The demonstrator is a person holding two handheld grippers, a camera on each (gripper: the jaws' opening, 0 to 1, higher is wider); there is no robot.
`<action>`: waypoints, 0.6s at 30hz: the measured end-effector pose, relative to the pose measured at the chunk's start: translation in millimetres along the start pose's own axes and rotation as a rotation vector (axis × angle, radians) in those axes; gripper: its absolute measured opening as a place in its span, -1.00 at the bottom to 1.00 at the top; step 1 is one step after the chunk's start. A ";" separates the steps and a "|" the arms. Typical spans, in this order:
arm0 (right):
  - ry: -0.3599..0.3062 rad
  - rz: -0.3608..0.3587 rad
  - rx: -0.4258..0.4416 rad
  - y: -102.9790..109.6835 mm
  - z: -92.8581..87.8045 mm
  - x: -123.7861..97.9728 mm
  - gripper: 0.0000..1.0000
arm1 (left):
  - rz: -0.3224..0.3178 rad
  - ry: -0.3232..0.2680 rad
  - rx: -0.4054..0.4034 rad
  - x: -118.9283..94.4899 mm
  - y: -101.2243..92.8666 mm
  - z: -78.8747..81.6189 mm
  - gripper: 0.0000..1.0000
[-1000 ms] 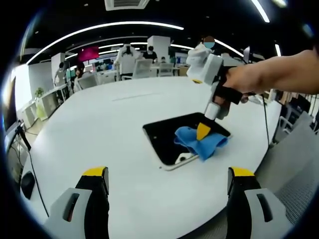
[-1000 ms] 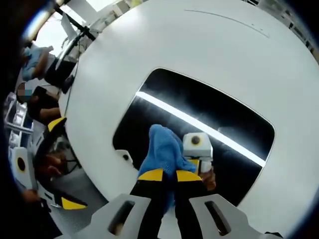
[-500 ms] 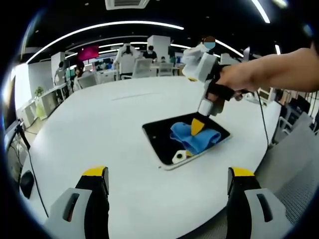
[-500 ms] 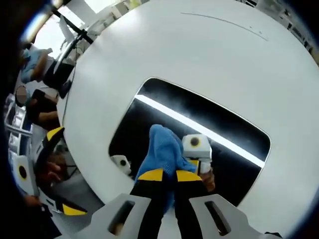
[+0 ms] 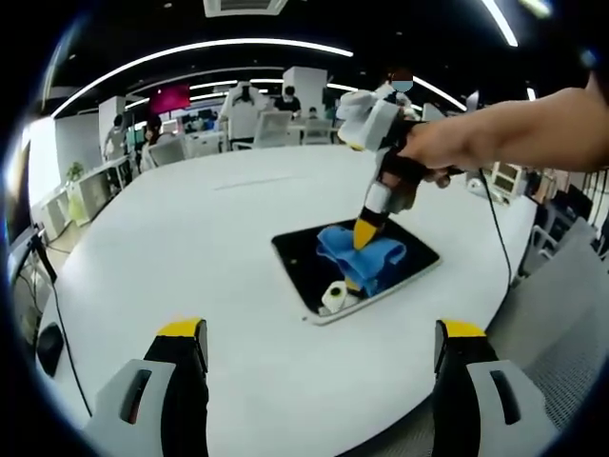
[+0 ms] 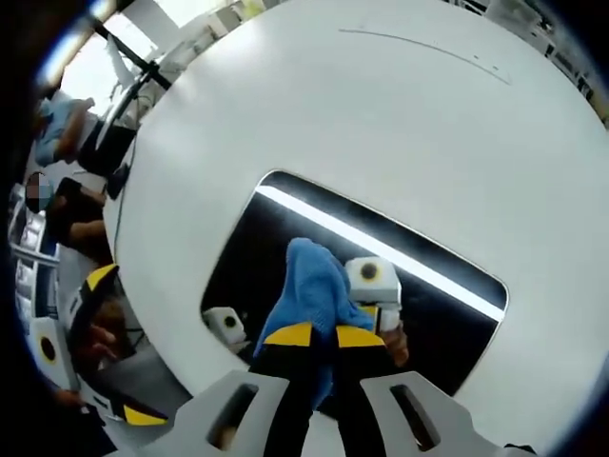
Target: Wipe the mirror surface with the cleaning cloth until all visible marks leave the cleaned area.
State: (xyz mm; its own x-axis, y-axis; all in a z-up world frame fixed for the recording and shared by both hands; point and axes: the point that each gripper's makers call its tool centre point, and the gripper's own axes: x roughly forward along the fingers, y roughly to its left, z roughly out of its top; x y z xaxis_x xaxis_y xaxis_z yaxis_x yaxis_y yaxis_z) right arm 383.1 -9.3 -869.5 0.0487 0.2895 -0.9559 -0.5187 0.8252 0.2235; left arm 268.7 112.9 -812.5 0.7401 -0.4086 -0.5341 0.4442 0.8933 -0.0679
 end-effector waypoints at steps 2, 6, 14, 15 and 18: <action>0.010 0.006 0.019 -0.2 0.5 -0.7 -0.98 | -0.001 0.001 -0.001 0.2 -0.1 -0.1 0.99; 0.009 0.007 0.021 -2.6 5.3 -0.9 -0.98 | -0.004 0.004 0.000 0.5 -0.4 -0.6 0.99; -0.013 -0.007 0.013 -9.4 18.8 0.0 -0.98 | -0.002 0.006 0.002 0.2 -0.2 -1.0 0.99; -0.007 -0.004 0.016 -10.0 19.5 0.6 -0.98 | -0.002 0.006 0.001 0.1 -0.1 -1.0 0.99; -0.003 0.000 0.023 -11.2 23.1 1.5 -0.98 | 0.000 0.008 0.000 -0.1 0.8 -1.9 0.99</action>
State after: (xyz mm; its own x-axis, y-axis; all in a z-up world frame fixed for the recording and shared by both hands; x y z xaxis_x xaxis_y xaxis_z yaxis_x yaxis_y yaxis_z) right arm 408.7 -7.0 -869.0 0.0519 0.2908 -0.9554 -0.4994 0.8360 0.2273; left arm 268.1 114.0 -814.1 0.7360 -0.4076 -0.5406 0.4443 0.8932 -0.0686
